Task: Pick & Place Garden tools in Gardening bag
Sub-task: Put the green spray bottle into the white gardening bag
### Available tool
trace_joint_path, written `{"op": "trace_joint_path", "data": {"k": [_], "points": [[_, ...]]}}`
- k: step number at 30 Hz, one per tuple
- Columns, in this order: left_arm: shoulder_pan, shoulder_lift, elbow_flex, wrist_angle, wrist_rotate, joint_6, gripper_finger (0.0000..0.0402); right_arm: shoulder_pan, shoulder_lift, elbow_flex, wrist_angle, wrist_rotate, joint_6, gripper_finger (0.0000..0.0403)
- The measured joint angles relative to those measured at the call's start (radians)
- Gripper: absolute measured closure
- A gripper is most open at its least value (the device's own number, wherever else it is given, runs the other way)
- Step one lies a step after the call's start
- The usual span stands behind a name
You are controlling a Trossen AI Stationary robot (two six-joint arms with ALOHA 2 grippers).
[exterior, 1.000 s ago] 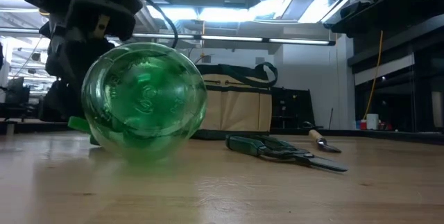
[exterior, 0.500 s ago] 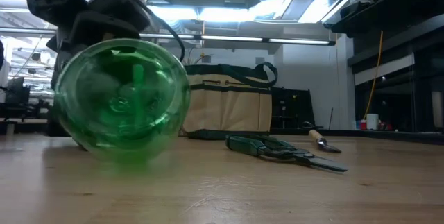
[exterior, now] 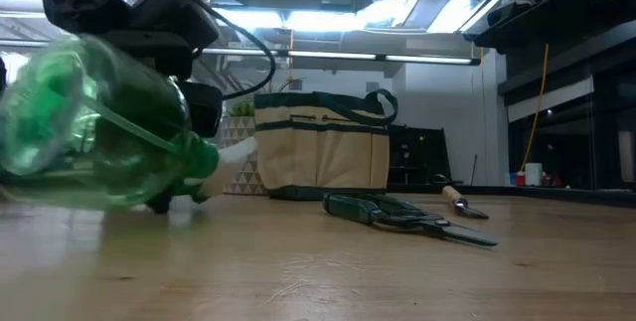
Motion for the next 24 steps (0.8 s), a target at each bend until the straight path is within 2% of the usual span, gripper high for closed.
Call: {"op": "trace_joint_path", "data": {"k": [9,24], "points": [[0.049,-0.004,-0.001,0.068,-0.108,0.200,0.0370,0.000,0.000,0.000,0.000,0.000,0.000,0.0202],[0.064,-0.011,0.022,0.172,-0.165,0.483,0.0370,0.000,0.000,0.000,0.000,0.000,0.000,0.0202]]}}
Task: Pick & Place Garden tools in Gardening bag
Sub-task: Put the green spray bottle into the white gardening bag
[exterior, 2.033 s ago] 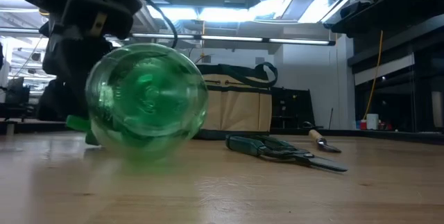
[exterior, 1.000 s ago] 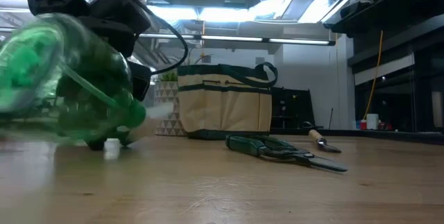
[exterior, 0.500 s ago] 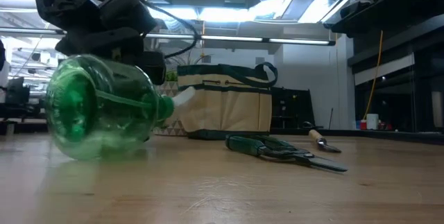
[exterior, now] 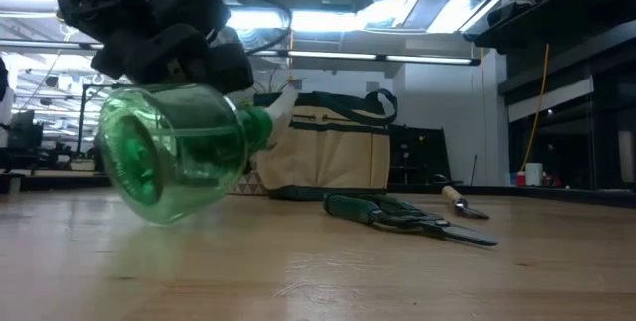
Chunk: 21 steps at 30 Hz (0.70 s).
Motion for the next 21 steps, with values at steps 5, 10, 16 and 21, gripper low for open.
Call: {"op": "trace_joint_path", "data": {"k": [5,10,16,21], "points": [[0.000,0.000,0.048,0.000,-0.002,0.095,0.0370,0.000,0.000,0.000,0.000,0.000,0.000,0.0202],[0.000,0.000,0.099,-0.013,-0.002,0.176,0.0369,0.000,0.000,0.000,0.000,0.000,0.000,0.0202],[0.018,-0.040,0.169,-0.137,-0.002,0.242,0.0369,0.000,0.000,0.000,0.000,0.000,0.000,0.0202],[0.032,-0.099,0.195,-0.169,-0.003,0.307,0.0369,0.000,0.000,0.000,0.000,0.000,0.000,0.0202]]}}
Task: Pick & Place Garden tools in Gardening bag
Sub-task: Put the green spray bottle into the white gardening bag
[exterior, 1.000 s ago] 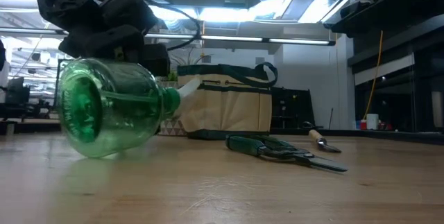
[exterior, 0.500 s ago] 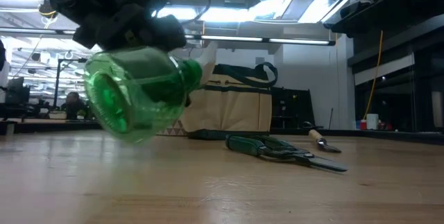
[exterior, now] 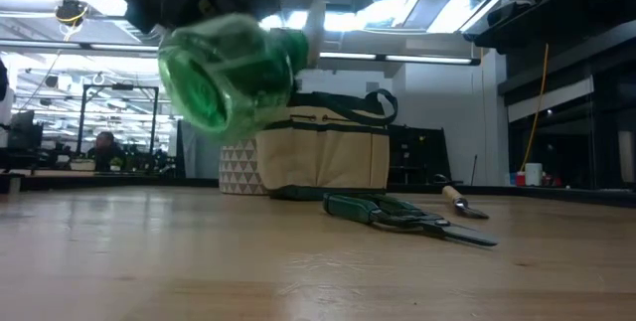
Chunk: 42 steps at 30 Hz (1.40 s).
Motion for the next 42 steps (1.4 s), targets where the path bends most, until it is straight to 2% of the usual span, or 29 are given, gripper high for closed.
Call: {"op": "trace_joint_path", "data": {"k": [12,25,32,42], "points": [[0.037,-0.171,0.000,0.025,-0.105,0.225,0.0369,0.000,0.000,0.000,0.000,0.000,0.000,0.0202],[0.102,-0.198,0.000,0.358,-0.133,0.539,0.0369,0.000,0.000,0.000,0.000,0.000,0.000,0.0202],[0.133,-0.198,0.000,0.500,-0.153,0.580,0.0368,0.000,0.000,0.000,0.000,0.000,0.000,0.0202],[0.152,-0.197,0.000,0.622,-0.156,0.646,0.0368,0.000,0.000,0.000,0.000,0.000,0.000,0.0202]]}}
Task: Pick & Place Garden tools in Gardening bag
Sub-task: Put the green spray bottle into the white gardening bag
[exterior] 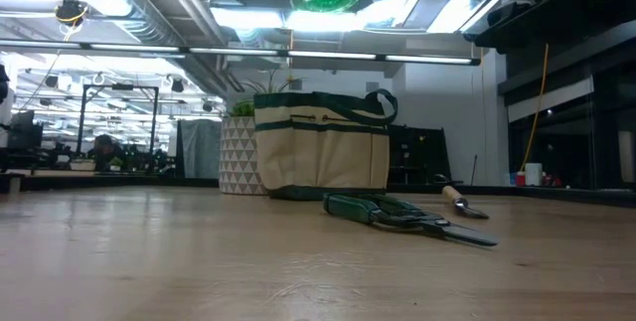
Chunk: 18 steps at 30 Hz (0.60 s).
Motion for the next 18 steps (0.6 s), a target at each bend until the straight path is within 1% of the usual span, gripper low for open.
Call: {"op": "trace_joint_path", "data": {"k": [4,11,16,18], "points": [[0.000,0.000,0.000,0.033,-0.003,0.045,0.0368,0.000,0.000,0.000,0.000,0.000,0.000,0.0202],[0.000,0.000,0.003,0.062,-0.054,0.090,0.0368,0.000,0.000,0.000,0.000,0.000,0.000,0.0202],[0.000,0.017,0.052,0.013,-0.061,0.088,0.0368,0.000,0.000,0.000,0.000,0.000,0.000,0.0202],[0.000,0.033,0.087,-0.031,-0.098,0.076,0.0368,0.000,0.000,0.000,0.000,0.000,0.000,0.0202]]}}
